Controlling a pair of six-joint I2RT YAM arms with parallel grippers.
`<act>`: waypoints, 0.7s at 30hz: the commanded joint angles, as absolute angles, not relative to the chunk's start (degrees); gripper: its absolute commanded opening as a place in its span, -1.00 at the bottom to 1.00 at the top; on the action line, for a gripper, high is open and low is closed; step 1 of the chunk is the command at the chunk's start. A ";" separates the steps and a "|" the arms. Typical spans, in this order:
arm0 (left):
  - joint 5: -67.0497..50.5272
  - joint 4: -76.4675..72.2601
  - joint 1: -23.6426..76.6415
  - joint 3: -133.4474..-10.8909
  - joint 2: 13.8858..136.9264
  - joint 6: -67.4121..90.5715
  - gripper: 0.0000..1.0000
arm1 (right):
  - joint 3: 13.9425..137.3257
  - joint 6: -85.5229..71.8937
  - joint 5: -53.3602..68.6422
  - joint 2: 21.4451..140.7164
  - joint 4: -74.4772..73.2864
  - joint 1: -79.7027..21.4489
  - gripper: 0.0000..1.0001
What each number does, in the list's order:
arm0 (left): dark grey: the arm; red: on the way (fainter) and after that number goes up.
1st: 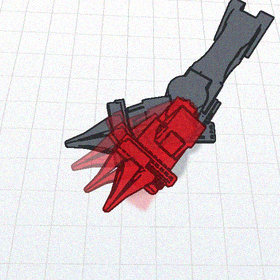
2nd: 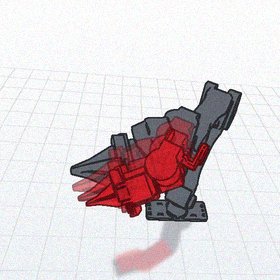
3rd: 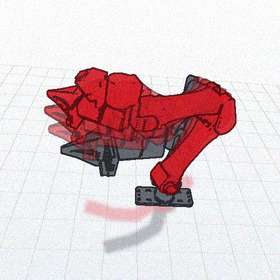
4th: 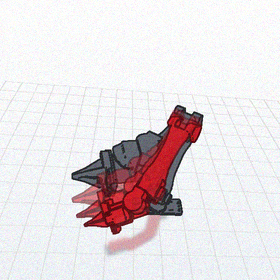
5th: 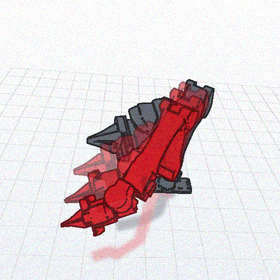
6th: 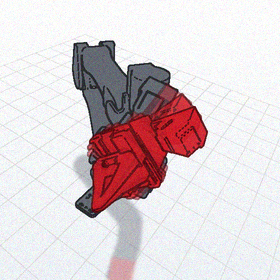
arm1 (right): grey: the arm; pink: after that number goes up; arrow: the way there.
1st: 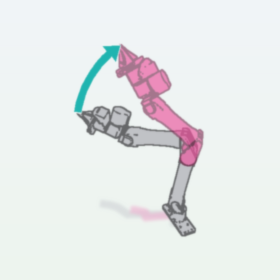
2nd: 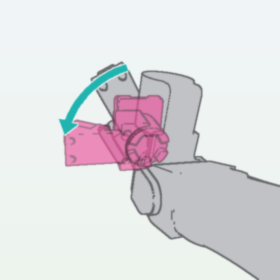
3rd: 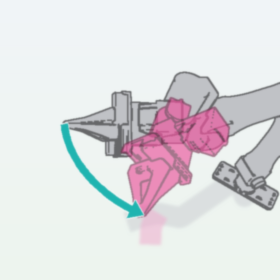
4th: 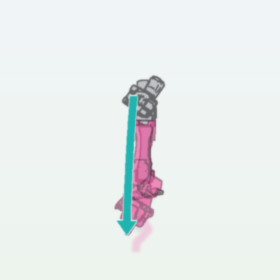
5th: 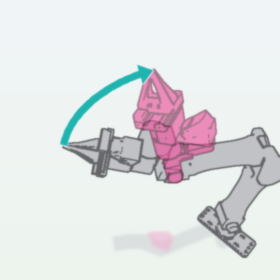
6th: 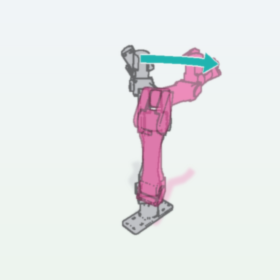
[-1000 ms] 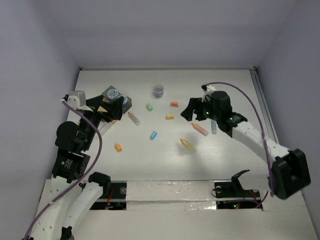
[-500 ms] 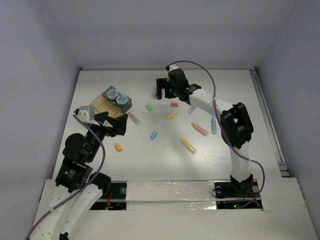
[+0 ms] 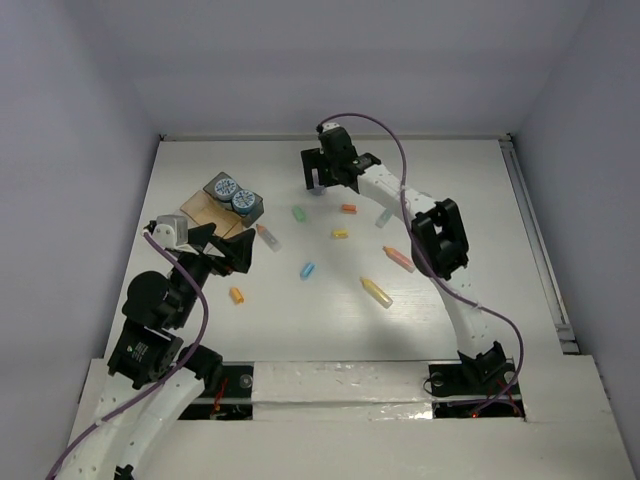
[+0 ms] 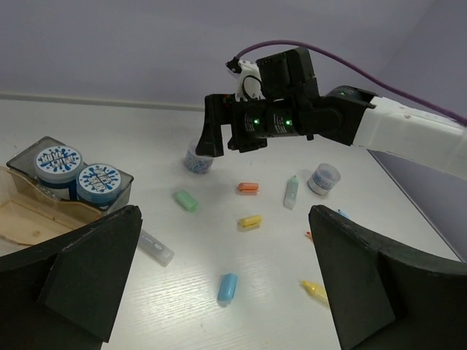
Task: Sort the stationery into containers
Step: Pick up the stationery from the center of the board.
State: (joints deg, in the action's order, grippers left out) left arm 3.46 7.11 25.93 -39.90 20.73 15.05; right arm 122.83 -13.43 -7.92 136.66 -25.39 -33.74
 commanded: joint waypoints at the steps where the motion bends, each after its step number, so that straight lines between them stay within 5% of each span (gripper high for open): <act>1: 3.43 4.31 26.37 -40.43 20.83 14.06 0.98 | 128.93 -11.78 -7.73 140.08 -27.24 -33.75 0.85; 13: 0.80 3.78 26.37 -40.17 22.23 14.50 0.98 | 135.09 -6.16 -12.65 145.46 -21.71 -35.94 0.65; 21: 1.67 4.04 26.37 -40.34 22.41 14.24 0.98 | 135.37 -5.80 -13.80 145.99 -20.49 -35.95 0.20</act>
